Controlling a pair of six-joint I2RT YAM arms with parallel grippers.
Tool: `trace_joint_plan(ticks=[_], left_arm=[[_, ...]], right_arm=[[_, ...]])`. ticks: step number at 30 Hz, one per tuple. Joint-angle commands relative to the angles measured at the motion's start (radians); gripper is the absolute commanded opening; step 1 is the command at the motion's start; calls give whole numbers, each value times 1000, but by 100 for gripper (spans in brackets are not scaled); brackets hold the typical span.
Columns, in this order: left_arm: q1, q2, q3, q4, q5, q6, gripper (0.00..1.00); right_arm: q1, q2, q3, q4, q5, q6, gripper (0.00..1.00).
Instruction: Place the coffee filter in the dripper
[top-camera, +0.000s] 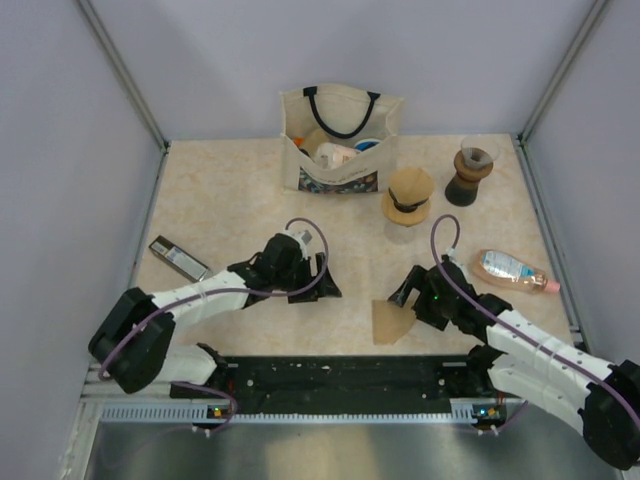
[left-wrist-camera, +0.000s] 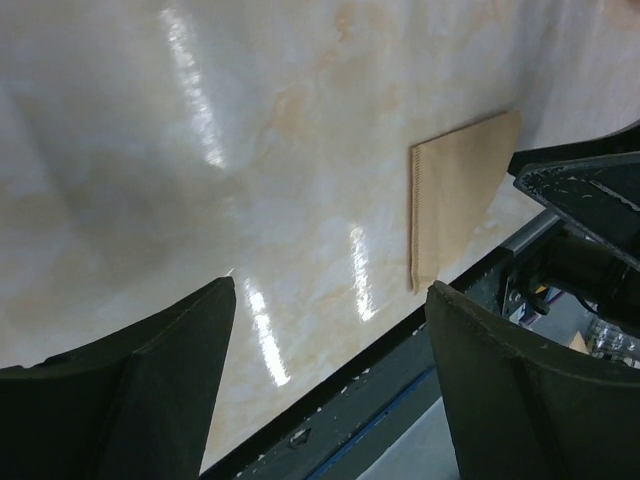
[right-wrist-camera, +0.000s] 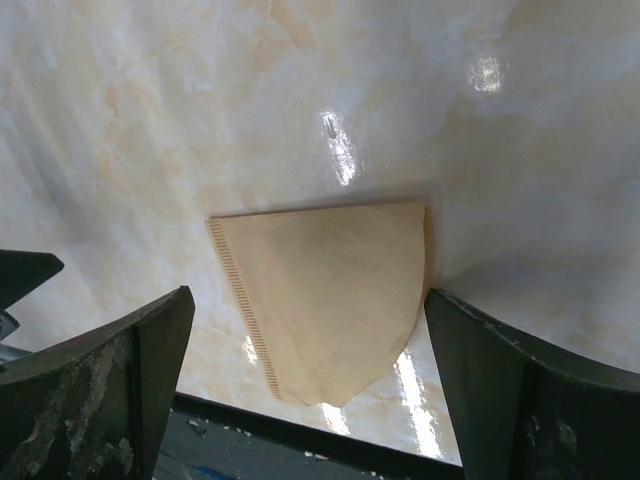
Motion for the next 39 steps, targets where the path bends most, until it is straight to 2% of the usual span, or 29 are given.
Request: trace_joint_plan(ticks=[1, 4, 7, 10, 19, 29, 39], left_arm=[[-61, 104, 105, 94, 30, -20, 76], [-103, 176, 157, 92, 38, -20, 64], [-142, 253, 202, 94, 44, -17, 58], [-167, 313, 241, 91, 51, -14, 48], [-205, 423, 303, 92, 62, -29, 35], [-225, 480, 295, 68, 48, -23, 24], [-227, 480, 257, 124, 61, -60, 23]], right_arm=[[13, -24, -32, 115, 10, 15, 98], [13, -31, -45, 149, -25, 25, 98], [13, -38, -42, 149, -30, 21, 98], [13, -52, -45, 160, -68, 22, 98], [13, -57, -82, 241, -132, 52, 98], [14, -61, -92, 332, -207, 98, 98], [13, -49, -106, 356, -235, 89, 97]])
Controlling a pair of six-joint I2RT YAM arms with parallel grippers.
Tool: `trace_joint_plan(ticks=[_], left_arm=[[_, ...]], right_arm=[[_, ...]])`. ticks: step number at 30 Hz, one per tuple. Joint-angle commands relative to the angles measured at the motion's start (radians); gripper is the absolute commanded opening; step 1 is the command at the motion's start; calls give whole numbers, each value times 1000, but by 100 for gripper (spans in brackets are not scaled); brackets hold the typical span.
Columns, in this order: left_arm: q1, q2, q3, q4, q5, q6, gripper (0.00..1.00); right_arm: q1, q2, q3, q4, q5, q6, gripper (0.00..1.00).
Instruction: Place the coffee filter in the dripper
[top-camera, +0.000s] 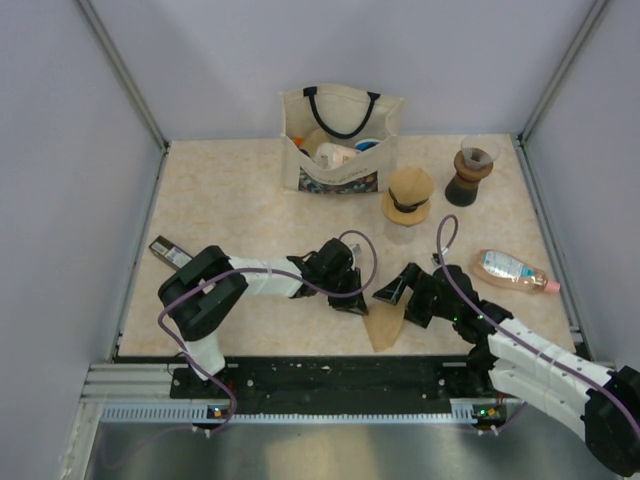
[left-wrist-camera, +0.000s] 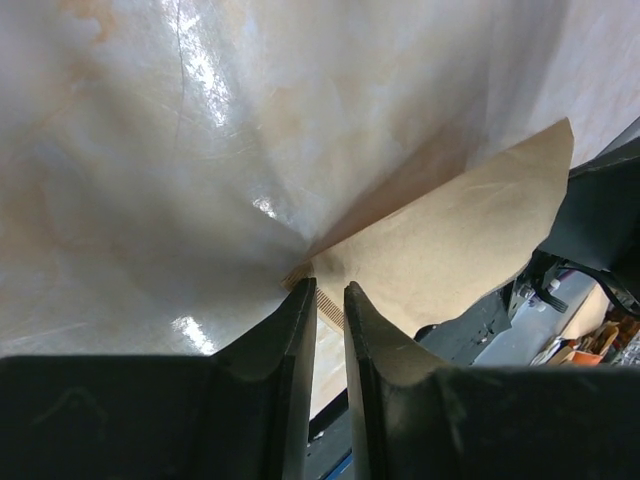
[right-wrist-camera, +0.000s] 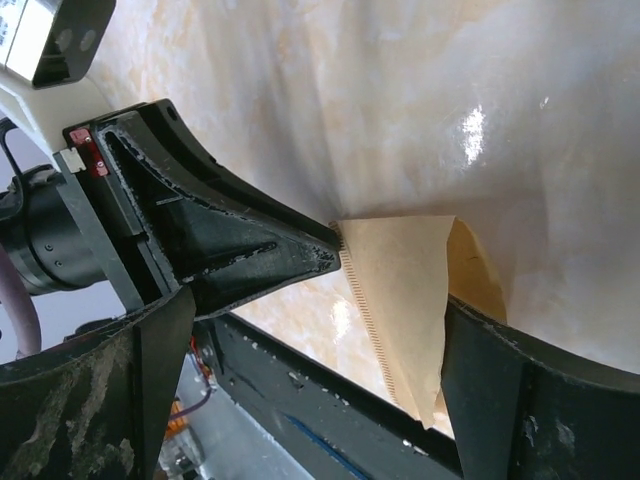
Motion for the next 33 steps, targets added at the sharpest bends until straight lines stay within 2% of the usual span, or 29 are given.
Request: trace_joint_plan(ticks=[1, 5, 8, 16, 18, 20, 22, 25, 28, 29, 31, 33], left_arm=[[-7, 11, -28, 58, 3, -23, 23], [-7, 11, -40, 105, 37, -52, 23], [-7, 12, -53, 139, 51, -78, 23], [-7, -9, -70, 156, 39, -99, 24], [-4, -38, -76, 150, 31, -99, 25], [4, -83, -79, 115, 13, -81, 33], [21, -156, -85, 67, -20, -57, 45], [62, -322, -115, -17, -82, -23, 71], [117, -493, -129, -130, -165, 5, 94], [136, -541, -131, -169, -188, 17, 98], [169, -647, -134, -232, -231, 35, 99], [191, -733, -125, -296, -292, 51, 99]], right_arm=[[12, 6, -13, 53, -24, -13, 95], [14, 36, -3, 36, -26, -47, 88], [12, 65, 9, -2, -9, -75, 77], [12, 47, 26, -8, -10, -131, 22], [12, 38, 47, -24, -13, -185, 2], [12, 32, 72, -31, -23, -257, 0], [12, 30, 98, -31, -38, -358, 0], [12, 51, 163, -21, -35, -522, 0], [12, 119, 266, -10, -127, -778, 0], [14, 146, 306, -14, -174, -884, 0], [29, 196, 377, -45, -222, -1100, 0], [57, 219, 430, -92, -288, -1386, 1]])
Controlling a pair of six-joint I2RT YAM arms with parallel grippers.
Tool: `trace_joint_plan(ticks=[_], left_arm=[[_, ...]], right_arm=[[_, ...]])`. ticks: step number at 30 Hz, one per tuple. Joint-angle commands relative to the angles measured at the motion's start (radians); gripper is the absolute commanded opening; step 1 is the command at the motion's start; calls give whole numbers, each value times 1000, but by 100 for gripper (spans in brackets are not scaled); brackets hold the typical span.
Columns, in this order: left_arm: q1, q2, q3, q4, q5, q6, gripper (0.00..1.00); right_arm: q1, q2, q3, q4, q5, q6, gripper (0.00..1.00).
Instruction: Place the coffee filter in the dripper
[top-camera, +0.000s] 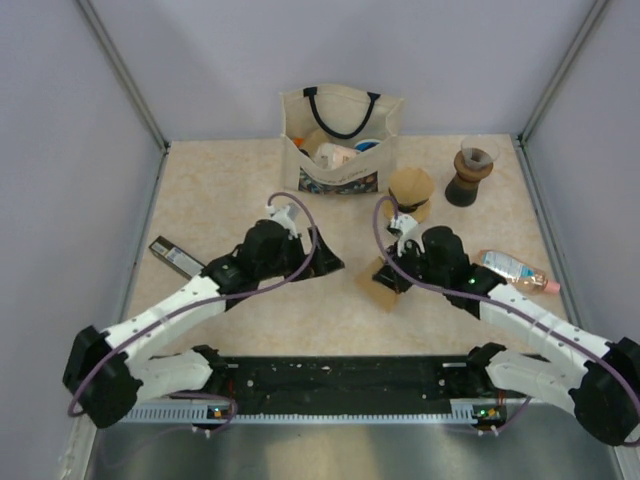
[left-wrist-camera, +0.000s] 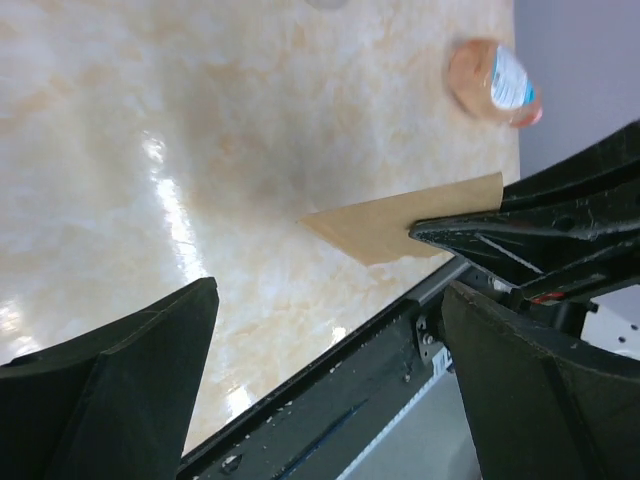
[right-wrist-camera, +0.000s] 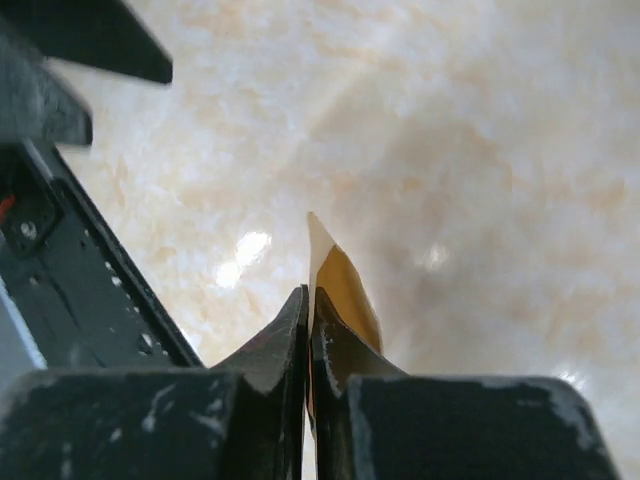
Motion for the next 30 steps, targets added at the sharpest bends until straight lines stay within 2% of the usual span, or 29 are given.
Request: trace_joint_plan(ticks=[1, 4, 8, 10, 14, 17, 21, 25, 30], left_arm=[[49, -193, 8, -204, -171, 65, 99], [83, -277, 32, -289, -202, 78, 99], [92, -334, 54, -335, -175, 87, 99], [92, -326, 70, -343, -152, 88, 99], [98, -282, 135, -380, -80, 116, 99], [101, -262, 150, -360, -8, 137, 99], [106, -270, 135, -377, -24, 150, 99], [117, -256, 61, -246, 64, 127, 99], [118, -179, 28, -134, 196, 96, 99]], right_arm=[[66, 50, 157, -84, -215, -760, 0], [143, 67, 276, -305, -281, -1182, 0], [166, 105, 439, -493, -396, -1468, 0], [219, 155, 506, -614, -383, -1629, 0], [390, 322, 654, -785, -74, -1685, 0], [473, 450, 782, -866, 65, -1735, 0], [572, 559, 892, -1087, 168, -1866, 0], [606, 582, 898, -1136, 179, -1943, 0], [635, 622, 909, -1156, 205, -1960, 0]])
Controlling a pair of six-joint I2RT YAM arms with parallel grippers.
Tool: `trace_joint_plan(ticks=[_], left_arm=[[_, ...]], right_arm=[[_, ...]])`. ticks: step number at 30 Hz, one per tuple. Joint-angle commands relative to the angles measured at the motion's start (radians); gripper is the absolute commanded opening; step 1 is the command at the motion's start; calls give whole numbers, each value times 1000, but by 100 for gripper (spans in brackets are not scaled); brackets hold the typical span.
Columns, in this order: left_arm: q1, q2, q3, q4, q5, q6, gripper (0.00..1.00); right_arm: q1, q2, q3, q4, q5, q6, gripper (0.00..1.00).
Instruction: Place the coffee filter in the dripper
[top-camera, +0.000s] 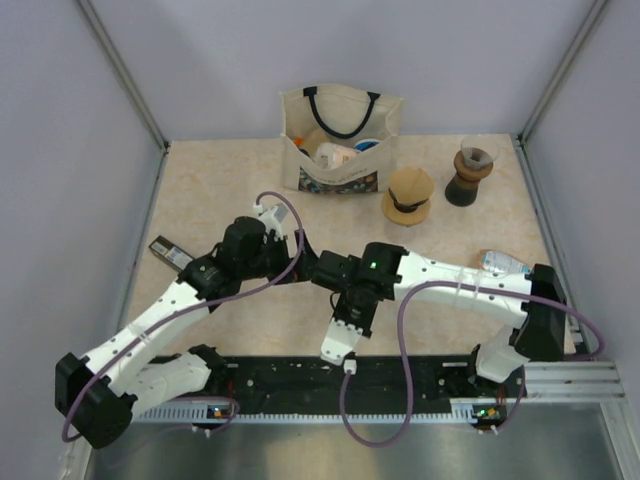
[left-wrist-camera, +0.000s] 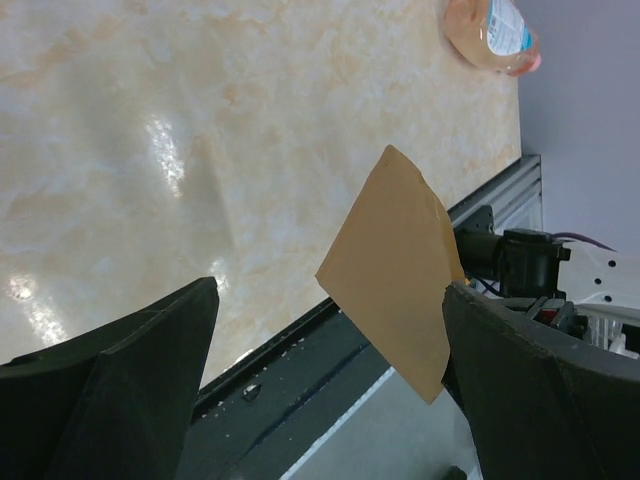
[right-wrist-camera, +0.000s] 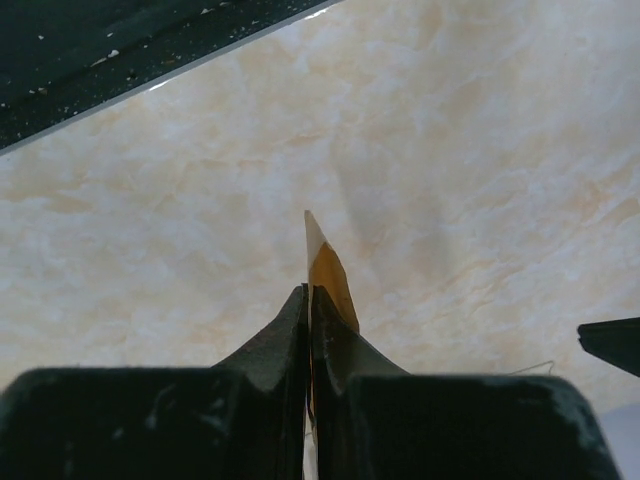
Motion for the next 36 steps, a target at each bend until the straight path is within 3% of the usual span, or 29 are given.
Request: trace_joint_plan(ticks=[1, 8, 15, 19, 29, 36], left_arm=[[3, 66, -37, 168, 150, -27, 99], [4, 163, -94, 387, 305, -125, 99], [-8, 224, -144, 491, 328, -184, 99], [-57, 241, -126, 449, 280, -158, 99], [-60, 192, -167, 281, 164, -113, 96], [-60, 155, -195, 289, 126, -133, 95]], right_arm=[[32, 38, 57, -75, 43, -69, 0], [49, 41, 52, -86, 0, -95, 0], [49, 73, 72, -93, 2, -86, 0], [49, 90, 80, -95, -3, -73, 0], [49, 69, 87, -90, 11, -42, 0], [49, 63, 87, -87, 15, -36, 0]])
